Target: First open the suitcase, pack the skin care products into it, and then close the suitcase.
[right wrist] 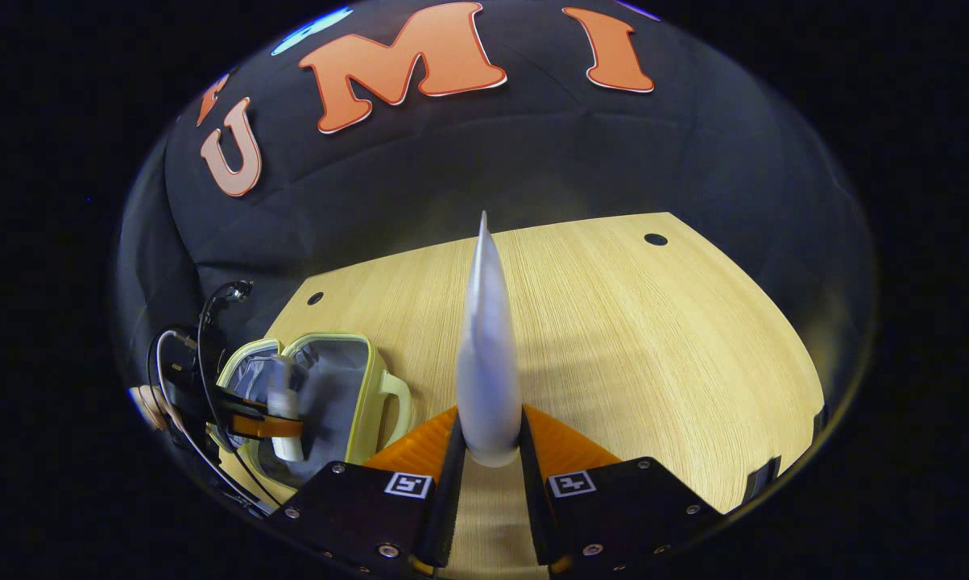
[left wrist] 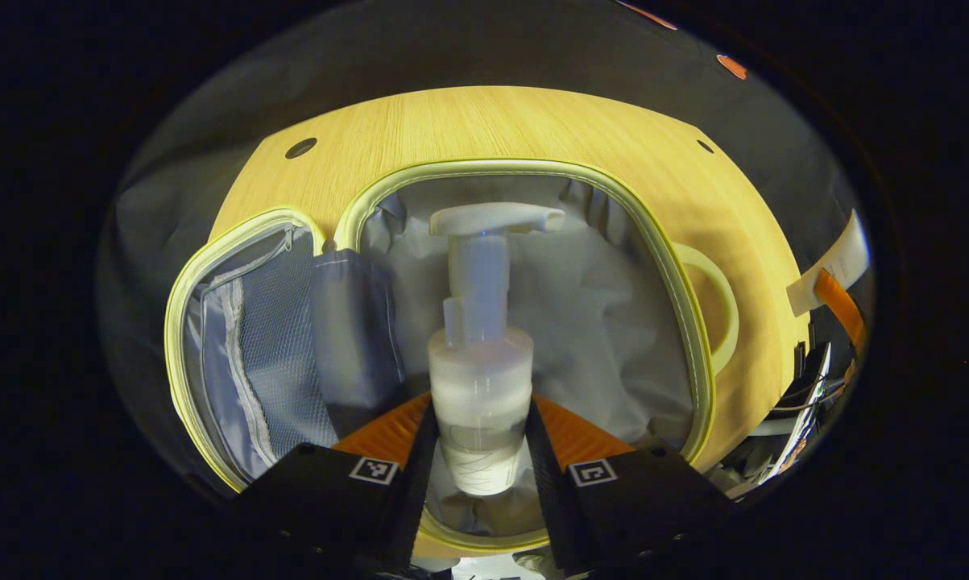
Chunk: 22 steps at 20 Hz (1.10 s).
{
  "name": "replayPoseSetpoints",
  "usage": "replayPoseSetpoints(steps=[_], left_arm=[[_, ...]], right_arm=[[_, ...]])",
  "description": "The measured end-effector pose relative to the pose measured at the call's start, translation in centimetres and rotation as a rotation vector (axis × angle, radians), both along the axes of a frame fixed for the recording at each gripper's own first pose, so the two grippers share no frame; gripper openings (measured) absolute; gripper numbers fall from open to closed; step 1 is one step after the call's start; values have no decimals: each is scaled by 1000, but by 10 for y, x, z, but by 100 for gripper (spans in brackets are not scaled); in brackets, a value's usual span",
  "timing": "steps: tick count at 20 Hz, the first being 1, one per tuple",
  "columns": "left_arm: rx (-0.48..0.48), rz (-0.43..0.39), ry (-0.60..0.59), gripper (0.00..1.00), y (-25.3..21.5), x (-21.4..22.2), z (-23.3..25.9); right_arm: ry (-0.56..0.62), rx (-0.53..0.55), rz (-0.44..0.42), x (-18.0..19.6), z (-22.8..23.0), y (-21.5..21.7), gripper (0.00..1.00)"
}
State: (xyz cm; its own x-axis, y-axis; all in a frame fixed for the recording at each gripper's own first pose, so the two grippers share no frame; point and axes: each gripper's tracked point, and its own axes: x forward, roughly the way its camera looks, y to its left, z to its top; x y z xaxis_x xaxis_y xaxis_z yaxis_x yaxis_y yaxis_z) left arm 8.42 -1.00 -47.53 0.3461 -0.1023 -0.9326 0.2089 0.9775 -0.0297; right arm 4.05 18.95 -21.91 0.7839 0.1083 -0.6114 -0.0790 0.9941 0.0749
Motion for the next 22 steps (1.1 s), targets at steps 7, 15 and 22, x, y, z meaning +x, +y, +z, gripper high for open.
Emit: replayPoseSetpoints(steps=[7, 15, 22], left_arm=[[26, -55, -182, 100, -7, 13, 50], [-81, -40, -526, 100, 20, 13, 173], [-89, -40, -740, 100, 100, -26, 269]], right_arm=[[-11, -9, 38, -1, 17, 18, 39], [-20, -69, 120, -2, 48, 102, 39], [170, -68, 196, -23, 9, 190, 39]])
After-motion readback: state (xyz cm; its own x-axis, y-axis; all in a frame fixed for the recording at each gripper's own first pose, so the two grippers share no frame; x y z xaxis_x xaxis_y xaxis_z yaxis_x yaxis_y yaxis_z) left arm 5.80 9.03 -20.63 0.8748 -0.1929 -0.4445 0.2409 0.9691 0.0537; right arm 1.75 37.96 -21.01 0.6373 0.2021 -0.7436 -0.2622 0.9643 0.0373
